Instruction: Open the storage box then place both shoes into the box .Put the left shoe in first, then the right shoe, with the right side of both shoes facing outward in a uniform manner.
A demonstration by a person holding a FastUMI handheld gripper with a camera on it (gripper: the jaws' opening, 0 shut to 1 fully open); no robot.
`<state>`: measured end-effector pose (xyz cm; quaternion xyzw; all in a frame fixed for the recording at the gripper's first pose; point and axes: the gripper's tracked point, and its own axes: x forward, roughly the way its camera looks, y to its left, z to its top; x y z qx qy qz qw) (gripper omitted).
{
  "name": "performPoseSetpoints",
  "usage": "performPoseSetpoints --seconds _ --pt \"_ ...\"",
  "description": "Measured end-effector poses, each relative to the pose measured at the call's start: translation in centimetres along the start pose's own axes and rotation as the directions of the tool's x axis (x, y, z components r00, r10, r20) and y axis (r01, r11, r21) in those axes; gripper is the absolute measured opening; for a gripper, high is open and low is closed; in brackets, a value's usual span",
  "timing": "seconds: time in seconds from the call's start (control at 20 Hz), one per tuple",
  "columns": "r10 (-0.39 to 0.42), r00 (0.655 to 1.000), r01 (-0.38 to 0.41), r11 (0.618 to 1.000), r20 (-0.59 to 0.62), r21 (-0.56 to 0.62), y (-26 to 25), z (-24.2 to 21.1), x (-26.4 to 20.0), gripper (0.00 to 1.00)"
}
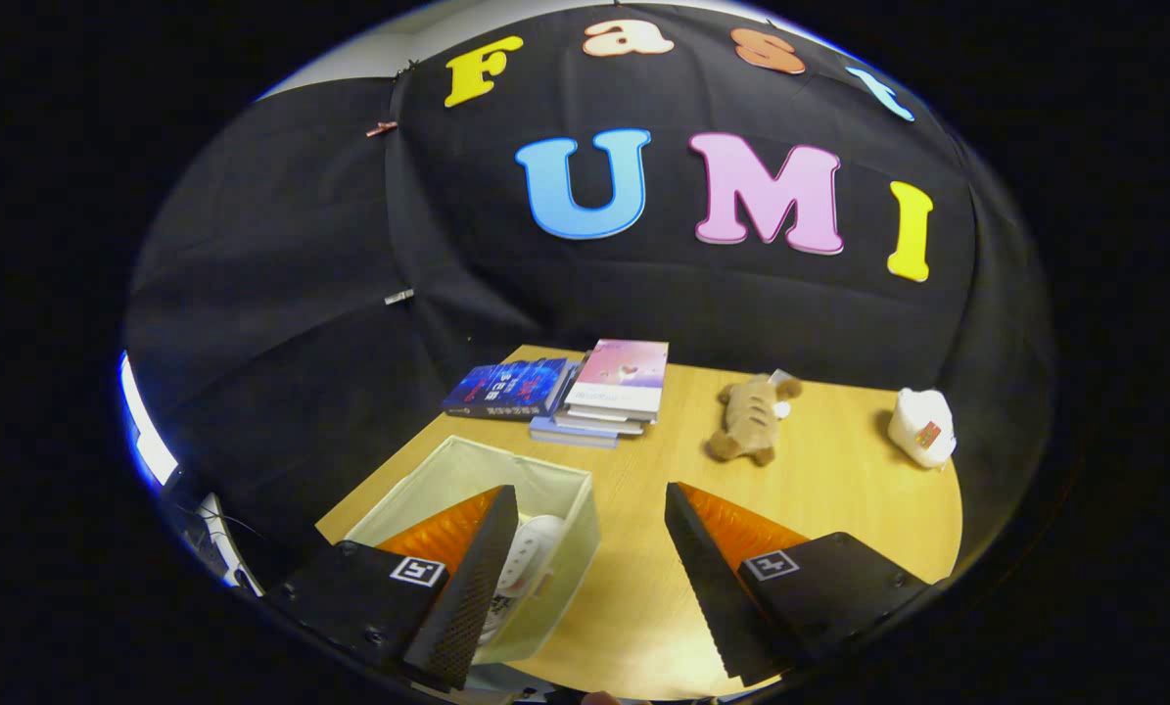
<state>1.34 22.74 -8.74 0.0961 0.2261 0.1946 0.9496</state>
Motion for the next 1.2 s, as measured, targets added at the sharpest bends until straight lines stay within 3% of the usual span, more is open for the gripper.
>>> performPoseSetpoints --seconds 0.2,0.6,1.2 --pt "-0.040 0.993 0.047 0.998 0.112 -0.053 -6.0 2.5 -3.6 0.95" --pt "-0.116 0.963 0.127 0.991 0.243 -0.031 -15.4 4.9 -9.0 0.96" --pt "-0.153 0.957 0.158 0.987 0.247 0.000 -21.1 4.3 -9.3 0.96"
